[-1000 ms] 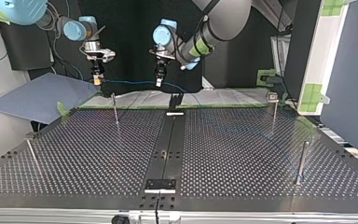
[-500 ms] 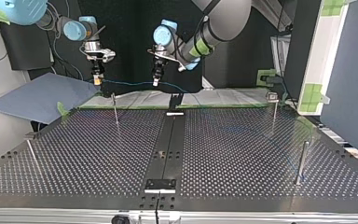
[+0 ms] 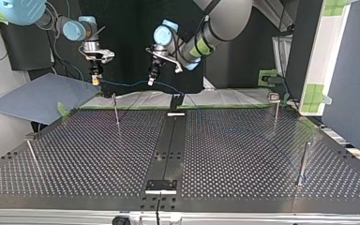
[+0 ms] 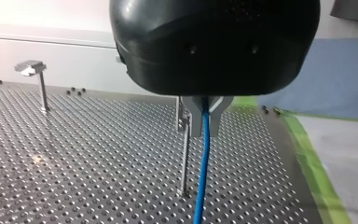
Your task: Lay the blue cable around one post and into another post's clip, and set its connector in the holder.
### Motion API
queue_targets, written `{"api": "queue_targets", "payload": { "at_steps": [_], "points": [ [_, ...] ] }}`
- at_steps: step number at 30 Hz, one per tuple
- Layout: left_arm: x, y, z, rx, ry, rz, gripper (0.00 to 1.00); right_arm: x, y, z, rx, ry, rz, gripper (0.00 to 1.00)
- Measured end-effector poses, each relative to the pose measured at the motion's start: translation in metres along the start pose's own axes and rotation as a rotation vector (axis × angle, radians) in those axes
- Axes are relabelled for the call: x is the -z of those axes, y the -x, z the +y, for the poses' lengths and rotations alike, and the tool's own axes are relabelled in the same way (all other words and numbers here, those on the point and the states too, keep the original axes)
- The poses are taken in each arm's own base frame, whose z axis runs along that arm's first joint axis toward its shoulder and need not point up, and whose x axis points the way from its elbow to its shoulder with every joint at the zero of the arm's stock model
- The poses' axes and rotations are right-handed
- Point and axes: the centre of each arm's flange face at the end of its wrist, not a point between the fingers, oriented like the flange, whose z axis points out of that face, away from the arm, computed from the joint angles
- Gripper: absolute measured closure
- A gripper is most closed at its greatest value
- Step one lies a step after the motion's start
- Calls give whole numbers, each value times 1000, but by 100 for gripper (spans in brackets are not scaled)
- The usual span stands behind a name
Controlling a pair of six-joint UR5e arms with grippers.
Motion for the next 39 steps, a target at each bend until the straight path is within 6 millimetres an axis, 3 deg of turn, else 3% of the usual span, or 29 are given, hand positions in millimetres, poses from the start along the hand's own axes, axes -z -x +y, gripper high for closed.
{"api": "queue_targets", "payload": {
  "at_steps": [10, 20, 34, 39],
  "points": [
    [-12, 8, -23, 41, -28, -27, 100, -1, -3, 19, -3, 34, 11, 79],
    [-13, -13, -49, 35, -68, 11, 100, -4, -7, 38, -2, 61, 22, 79],
    [-28, -2, -74, 92, -99, -38, 100, -12, -13, 64, 3, 99, 28, 79],
    [-30, -12, -81, 100, -106, -28, 100, -16, -16, 73, 6, 110, 30, 79]
  ]
}}
